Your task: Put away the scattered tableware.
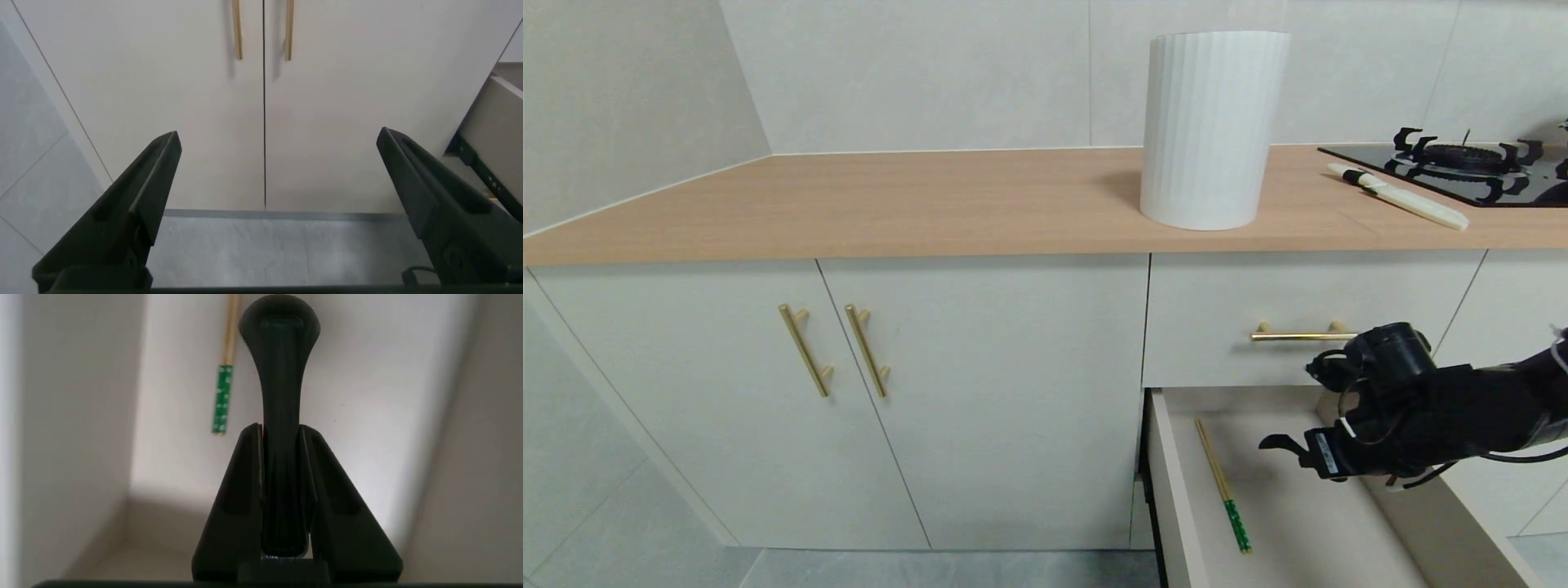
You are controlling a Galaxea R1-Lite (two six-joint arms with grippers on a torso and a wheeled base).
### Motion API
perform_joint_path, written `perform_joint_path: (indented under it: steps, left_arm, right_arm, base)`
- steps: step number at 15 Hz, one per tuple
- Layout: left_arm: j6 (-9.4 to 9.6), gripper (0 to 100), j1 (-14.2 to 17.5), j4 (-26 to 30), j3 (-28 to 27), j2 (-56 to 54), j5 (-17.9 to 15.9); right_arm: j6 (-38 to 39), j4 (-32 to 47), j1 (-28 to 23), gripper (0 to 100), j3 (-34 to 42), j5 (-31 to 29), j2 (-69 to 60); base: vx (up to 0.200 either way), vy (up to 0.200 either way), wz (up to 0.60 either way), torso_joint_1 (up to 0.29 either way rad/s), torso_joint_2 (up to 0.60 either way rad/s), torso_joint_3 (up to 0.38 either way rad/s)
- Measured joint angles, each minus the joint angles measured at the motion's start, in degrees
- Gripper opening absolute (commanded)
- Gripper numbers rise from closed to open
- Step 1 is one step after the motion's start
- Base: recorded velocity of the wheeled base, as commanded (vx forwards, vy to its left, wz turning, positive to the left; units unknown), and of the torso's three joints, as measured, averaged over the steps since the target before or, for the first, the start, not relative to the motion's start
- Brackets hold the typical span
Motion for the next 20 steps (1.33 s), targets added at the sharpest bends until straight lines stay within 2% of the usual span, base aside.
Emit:
perform_joint_path:
  steps: [5, 14, 15, 20]
  left_arm:
    - [0.00, 100, 0.00, 0.00, 0.00, 0.00, 0.00]
    - [0.02, 100, 0.00, 0.00, 0.00, 0.00, 0.00]
    - [0.02, 100, 0.00, 0.00, 0.00, 0.00, 0.00]
    - [0.00, 100, 0.00, 0.00, 0.00, 0.00, 0.00]
  right_arm:
    - [0.00, -5.81, 0.00, 0, 0.27, -3.28, 9.97]
    - [0.10, -8.05, -0.18, 0, 0.07, -4.04, 15.54]
    - [0.10, -8.06, -0.18, 100, 0.07, -4.16, 15.58]
    - [0.21, -8.52, -0.18, 100, 0.07, -4.23, 15.60]
  base:
    - [0.000, 0.000, 0.00, 0.000, 0.00, 0.000]
    - [0.000, 0.000, 0.00, 0.000, 0.00, 0.000]
    - [0.000, 0.000, 0.00, 0.000, 0.00, 0.000]
    - [0.000, 0.000, 0.00, 0.000, 0.00, 0.000]
